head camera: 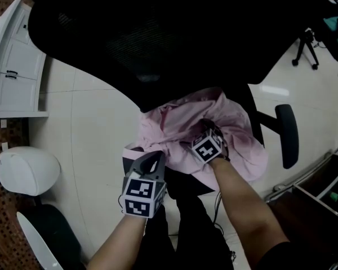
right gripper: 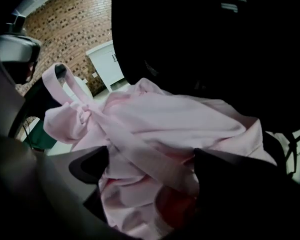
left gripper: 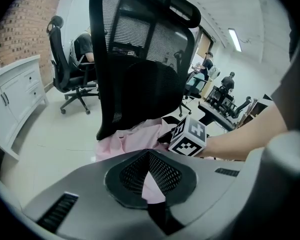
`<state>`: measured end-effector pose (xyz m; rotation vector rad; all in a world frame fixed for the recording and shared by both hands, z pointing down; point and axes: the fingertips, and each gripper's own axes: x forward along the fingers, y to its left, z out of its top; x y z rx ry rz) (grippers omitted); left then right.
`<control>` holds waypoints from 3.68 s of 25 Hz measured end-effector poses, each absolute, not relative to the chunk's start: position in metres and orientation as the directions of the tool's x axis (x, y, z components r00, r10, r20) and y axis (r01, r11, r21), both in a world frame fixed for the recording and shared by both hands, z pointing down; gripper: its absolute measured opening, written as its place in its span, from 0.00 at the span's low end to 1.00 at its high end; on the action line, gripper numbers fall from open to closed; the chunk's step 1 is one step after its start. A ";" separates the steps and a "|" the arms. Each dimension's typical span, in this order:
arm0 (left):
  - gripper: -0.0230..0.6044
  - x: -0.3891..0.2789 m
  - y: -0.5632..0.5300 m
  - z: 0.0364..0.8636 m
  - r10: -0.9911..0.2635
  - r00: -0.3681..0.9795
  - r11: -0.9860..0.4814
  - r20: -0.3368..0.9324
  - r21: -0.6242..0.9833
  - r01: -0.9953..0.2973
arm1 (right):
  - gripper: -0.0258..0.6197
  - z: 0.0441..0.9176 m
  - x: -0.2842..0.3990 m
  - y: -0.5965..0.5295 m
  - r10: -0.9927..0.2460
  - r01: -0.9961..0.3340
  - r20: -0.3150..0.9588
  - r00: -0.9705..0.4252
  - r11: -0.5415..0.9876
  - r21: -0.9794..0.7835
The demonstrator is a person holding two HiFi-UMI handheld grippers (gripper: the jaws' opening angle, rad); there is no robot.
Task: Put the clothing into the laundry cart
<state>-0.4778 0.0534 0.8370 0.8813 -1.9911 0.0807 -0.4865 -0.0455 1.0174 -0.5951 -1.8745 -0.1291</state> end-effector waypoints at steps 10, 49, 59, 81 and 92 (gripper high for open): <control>0.03 -0.487 0.046 0.848 -0.562 -0.307 0.735 0.768 0.294 -0.611 | 1.00 1.051 -0.482 -0.044 0.264 0.485 0.934 -0.240 0.866 -0.121; 0.03 -0.424 0.074 0.664 -0.706 -0.300 0.534 0.641 0.204 -0.820 | 0.13 0.667 -0.364 -0.101 0.147 -0.037 0.504 -0.851 0.941 -0.336; 0.03 -0.386 0.028 0.532 -0.841 -0.245 0.334 0.483 0.107 -0.936 | 0.13 0.482 -0.272 -0.140 -0.107 -0.184 0.261 -0.959 0.939 -0.291; 0.03 -0.113 -0.179 0.326 -0.954 0.213 -0.231 0.210 -0.066 -0.971 | 0.13 0.222 0.103 -0.243 -0.620 -0.599 -0.025 -0.784 0.767 -0.232; 0.03 0.085 -0.290 0.288 -0.903 0.408 -0.420 0.137 -0.077 -0.904 | 0.13 0.182 0.300 -0.292 -0.735 -0.709 -0.107 -0.669 0.675 -0.206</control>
